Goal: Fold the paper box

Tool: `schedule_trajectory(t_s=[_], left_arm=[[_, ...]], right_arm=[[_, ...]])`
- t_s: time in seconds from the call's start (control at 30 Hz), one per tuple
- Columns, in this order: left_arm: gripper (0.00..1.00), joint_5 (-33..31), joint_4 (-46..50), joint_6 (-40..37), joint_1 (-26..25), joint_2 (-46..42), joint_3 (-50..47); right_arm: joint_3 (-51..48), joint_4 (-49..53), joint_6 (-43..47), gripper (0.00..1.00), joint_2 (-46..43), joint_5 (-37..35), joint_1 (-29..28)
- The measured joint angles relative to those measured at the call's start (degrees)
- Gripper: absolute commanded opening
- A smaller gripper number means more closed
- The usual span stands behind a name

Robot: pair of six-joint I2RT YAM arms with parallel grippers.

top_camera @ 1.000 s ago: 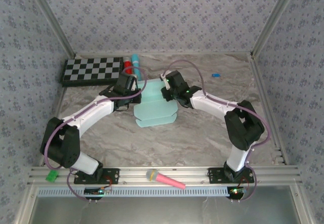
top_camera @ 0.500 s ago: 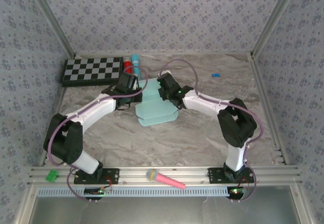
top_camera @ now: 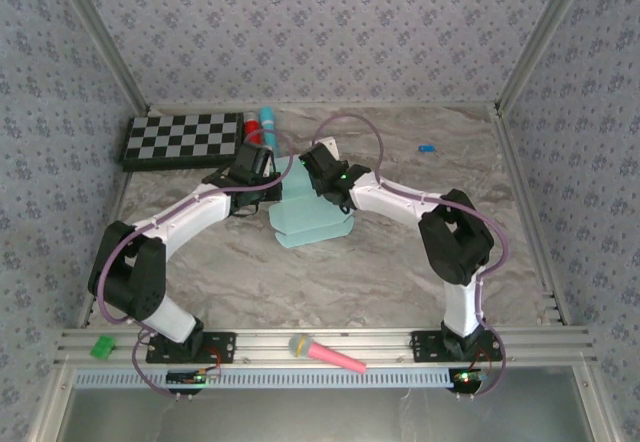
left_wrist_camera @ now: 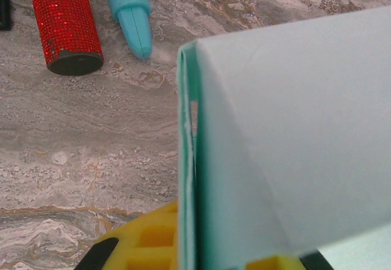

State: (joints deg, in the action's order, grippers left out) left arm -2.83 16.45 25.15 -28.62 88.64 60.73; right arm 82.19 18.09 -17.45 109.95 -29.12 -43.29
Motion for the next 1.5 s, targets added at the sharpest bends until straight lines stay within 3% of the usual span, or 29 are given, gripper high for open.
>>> schedule_trajectory(t_s=[0.37,0.87,1.1,1.5], left_arm=[[0.00,0.02,0.04,0.00,0.00,0.00,0.00],[0.00,0.26,0.87,0.02,-0.04,-0.02,0.00],[0.00,0.63,1.51,0.04,-0.07,-0.02,0.00],[0.00,1.11,1.29,0.50,-0.44,-0.02,0.00]], right_arm=[[3.50,4.90,-2.73,0.01,1.60,-0.33,0.00],[2.05,4.48,-0.85,0.25,0.33,4.07,1.01],[2.29,5.99,-0.72,0.24,0.33,4.48,1.36],[4.66,9.03,-2.49,0.09,1.29,3.19,1.33]])
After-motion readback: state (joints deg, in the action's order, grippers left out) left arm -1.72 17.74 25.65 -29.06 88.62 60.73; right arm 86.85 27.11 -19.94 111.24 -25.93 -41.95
